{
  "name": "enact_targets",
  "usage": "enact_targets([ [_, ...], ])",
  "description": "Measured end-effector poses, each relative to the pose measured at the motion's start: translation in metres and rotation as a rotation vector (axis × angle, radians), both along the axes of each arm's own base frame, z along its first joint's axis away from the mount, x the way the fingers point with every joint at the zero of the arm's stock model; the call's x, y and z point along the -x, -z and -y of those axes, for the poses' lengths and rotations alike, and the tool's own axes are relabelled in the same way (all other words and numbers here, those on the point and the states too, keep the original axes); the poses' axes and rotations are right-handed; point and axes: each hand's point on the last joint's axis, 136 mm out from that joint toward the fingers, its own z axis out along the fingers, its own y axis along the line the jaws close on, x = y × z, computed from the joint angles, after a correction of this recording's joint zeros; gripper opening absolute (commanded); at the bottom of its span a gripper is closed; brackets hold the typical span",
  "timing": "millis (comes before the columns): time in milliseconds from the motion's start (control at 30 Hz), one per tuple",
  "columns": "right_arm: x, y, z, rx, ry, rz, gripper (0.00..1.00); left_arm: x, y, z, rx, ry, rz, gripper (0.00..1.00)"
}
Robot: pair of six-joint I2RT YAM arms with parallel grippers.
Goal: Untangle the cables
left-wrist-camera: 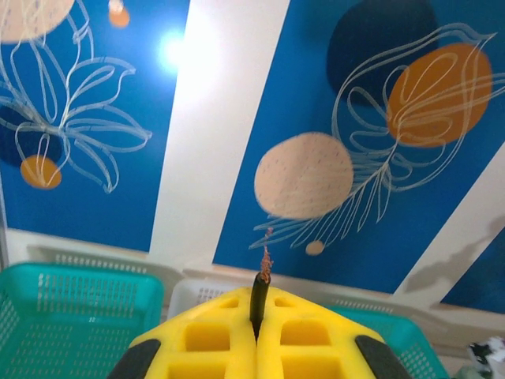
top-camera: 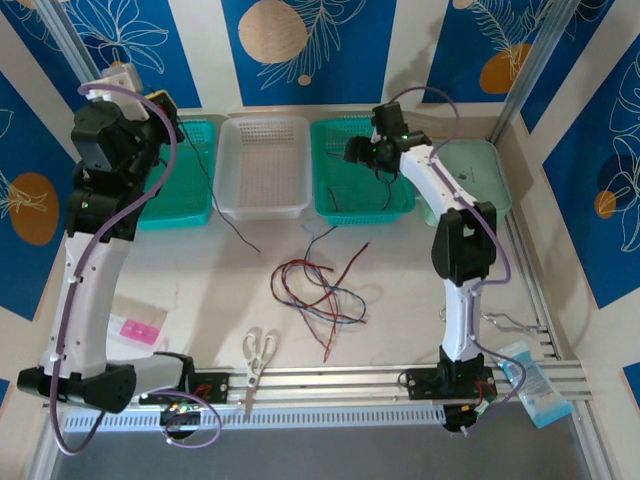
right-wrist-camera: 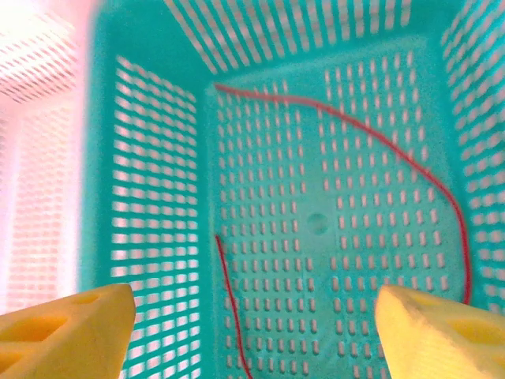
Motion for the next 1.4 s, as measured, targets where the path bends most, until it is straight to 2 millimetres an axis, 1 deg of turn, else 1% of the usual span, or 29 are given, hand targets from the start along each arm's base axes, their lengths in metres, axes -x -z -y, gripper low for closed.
enact_targets([
  [33, 0.001, -0.014, 0.003, -0.006, 0.003, 0.025, 0.82, -0.002, -0.006, 0.000, -0.006, 0.000, 0.018, 0.00],
  [100, 0.003, -0.036, 0.010, -0.017, 0.012, 0.065, 0.82, -0.005, -0.022, 0.001, -0.032, -0.002, 0.063, 0.00],
  [200, 0.004, -0.052, 0.019, -0.034, 0.020, 0.094, 0.82, -0.012, -0.045, 0.001, -0.087, -0.012, 0.143, 0.00],
  [300, 0.006, -0.056, 0.024, -0.042, 0.024, 0.096, 0.81, -0.021, -0.073, 0.000, -0.155, -0.043, 0.228, 0.00],
  [400, 0.008, -0.053, 0.025, -0.045, 0.020, 0.083, 0.82, -0.032, -0.103, -0.003, -0.234, -0.094, 0.319, 0.00],
  [533, 0.012, -0.046, 0.024, -0.044, 0.013, 0.061, 0.81, -0.049, -0.132, -0.007, -0.336, -0.172, 0.400, 0.00],
  [600, 0.016, -0.044, 0.025, -0.040, 0.008, 0.050, 0.81, -0.058, -0.139, -0.011, -0.376, -0.207, 0.419, 0.00],
  [667, 0.017, -0.045, 0.027, -0.042, 0.008, 0.047, 0.81, -0.067, -0.140, -0.016, -0.413, -0.242, 0.420, 0.00],
  [800, 0.021, -0.052, 0.032, -0.047, 0.009, 0.055, 0.81, -0.086, -0.125, -0.036, -0.484, -0.329, 0.367, 0.00],
  [867, 0.024, -0.056, 0.032, -0.050, 0.004, 0.060, 0.81, -0.095, -0.112, -0.050, -0.511, -0.368, 0.324, 0.00],
  [933, 0.027, -0.061, 0.033, -0.053, 0.000, 0.067, 0.81, -0.106, -0.094, -0.063, -0.526, -0.397, 0.272, 0.00],
  [967, 0.028, -0.063, 0.034, -0.053, -0.003, 0.071, 0.82, -0.113, -0.081, -0.070, -0.534, -0.410, 0.242, 0.00],
  [1033, 0.030, -0.067, 0.033, -0.056, -0.009, 0.076, 0.82, -0.129, -0.049, -0.081, -0.551, -0.421, 0.165, 0.00],
  [1133, 0.031, -0.068, 0.032, -0.060, -0.016, 0.078, 0.81, -0.153, 0.011, -0.089, -0.562, -0.407, 0.029, 0.00],
  [1233, 0.032, -0.067, 0.031, -0.063, -0.024, 0.073, 0.82, -0.173, 0.079, -0.090, -0.527, -0.363, -0.113, 0.00],
  [1333, 0.036, -0.065, 0.031, -0.062, -0.031, 0.064, 0.82, -0.190, 0.146, -0.088, -0.443, -0.310, -0.266, 0.00],
  [1400, 0.039, -0.064, 0.031, -0.060, -0.038, 0.058, 0.82, -0.200, 0.192, -0.089, -0.351, -0.273, -0.383, 0.00],
])
